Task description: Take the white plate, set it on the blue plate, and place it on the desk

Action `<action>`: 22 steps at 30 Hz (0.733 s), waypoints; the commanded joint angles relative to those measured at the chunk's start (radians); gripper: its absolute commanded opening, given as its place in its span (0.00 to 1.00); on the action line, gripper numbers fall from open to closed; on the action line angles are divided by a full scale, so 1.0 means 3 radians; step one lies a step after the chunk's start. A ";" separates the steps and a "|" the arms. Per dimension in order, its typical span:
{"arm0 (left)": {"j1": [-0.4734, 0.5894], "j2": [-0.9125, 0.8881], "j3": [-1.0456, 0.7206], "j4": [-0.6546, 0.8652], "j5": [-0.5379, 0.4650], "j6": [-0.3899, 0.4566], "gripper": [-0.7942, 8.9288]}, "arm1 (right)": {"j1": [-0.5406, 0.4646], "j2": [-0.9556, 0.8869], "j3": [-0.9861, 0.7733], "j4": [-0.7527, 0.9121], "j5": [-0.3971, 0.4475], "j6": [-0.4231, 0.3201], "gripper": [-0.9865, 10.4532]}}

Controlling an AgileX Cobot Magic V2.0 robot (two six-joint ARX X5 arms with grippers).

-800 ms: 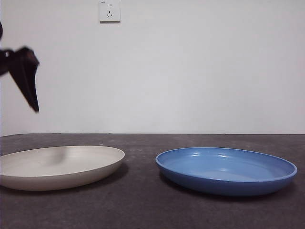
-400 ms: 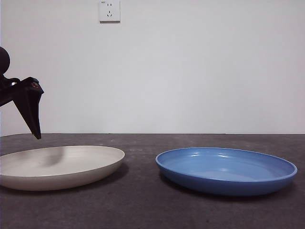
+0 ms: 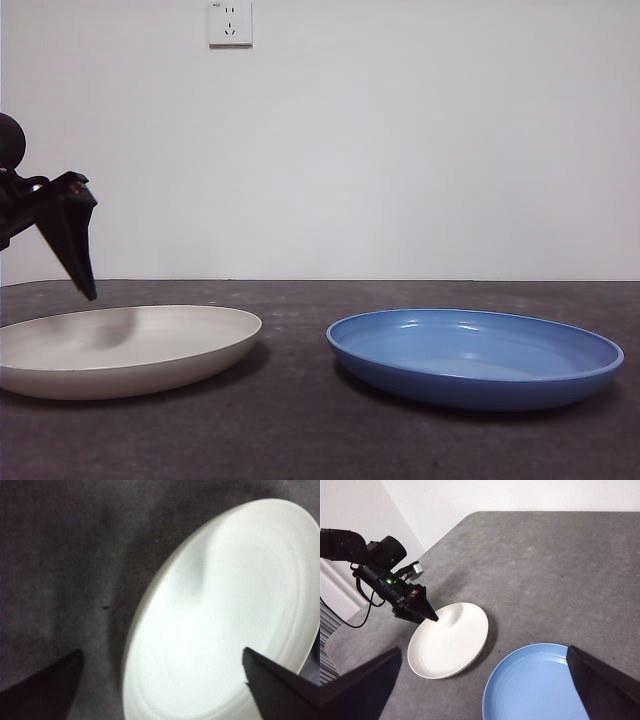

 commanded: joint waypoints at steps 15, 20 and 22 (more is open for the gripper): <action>-0.0017 0.0093 0.0072 -0.0003 -0.0114 0.0080 0.09 | 0.0015 0.0013 0.0060 0.0032 -0.0005 -0.0029 0.57; -0.0042 0.0085 0.0144 -0.0112 -0.0116 0.0075 0.09 | 0.0006 -0.0005 0.0102 -0.0069 0.0025 -0.0031 0.57; -0.0092 0.0079 0.0211 -0.0198 -0.0116 0.0037 0.09 | 0.0005 -0.0031 0.0160 -0.0195 0.0141 -0.0053 0.57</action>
